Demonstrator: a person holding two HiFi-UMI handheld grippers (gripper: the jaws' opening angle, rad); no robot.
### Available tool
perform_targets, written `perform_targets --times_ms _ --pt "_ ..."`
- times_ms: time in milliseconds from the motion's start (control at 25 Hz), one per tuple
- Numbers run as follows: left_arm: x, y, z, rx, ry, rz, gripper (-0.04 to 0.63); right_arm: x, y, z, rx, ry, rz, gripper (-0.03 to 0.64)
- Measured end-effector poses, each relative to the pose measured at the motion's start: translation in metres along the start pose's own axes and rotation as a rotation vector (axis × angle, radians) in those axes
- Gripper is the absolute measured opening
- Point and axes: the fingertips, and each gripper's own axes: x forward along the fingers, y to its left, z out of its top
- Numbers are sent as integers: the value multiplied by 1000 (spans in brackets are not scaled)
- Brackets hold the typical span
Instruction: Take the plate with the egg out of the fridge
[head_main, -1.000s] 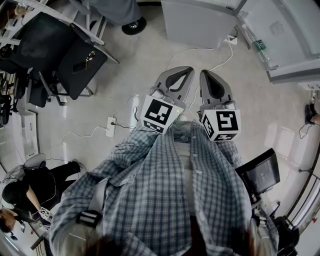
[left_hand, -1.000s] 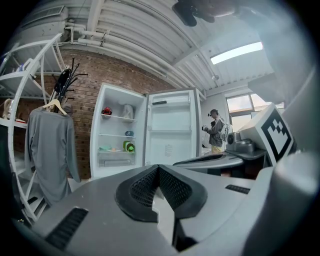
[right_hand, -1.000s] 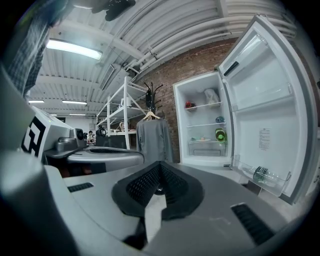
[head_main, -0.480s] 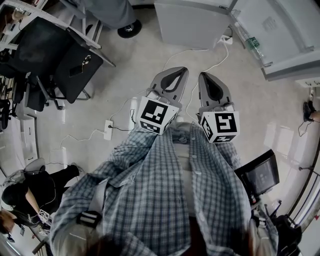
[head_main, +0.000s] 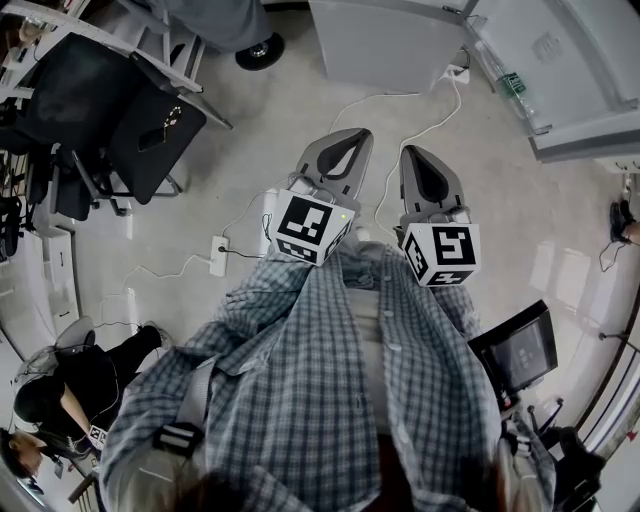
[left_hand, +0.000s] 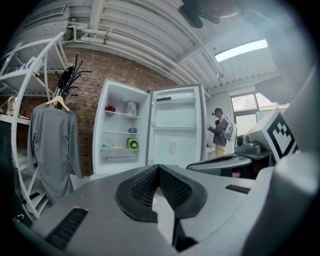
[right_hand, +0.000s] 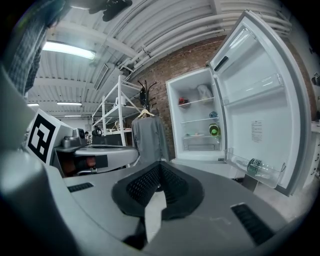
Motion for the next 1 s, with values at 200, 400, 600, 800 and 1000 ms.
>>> perform_targets --times_ms 200,400,600,800,1000 --pt "17 19 2 -1 2 -4 8 26 -6 6 8 -6 -2 5" --pt "41 43 9 -12 -1 -20 7 56 -16 19 3 -9 -7 5" --pt "67 63 14 -17 -1 -50 7 84 -32 30 5 -4 -31 5" --pt "90 86 18 -18 -4 -65 6 111 -44 39 1 -2 -50 5" --pt "109 110 20 -25 -6 -72 7 140 -52 46 -8 5 -59 5"
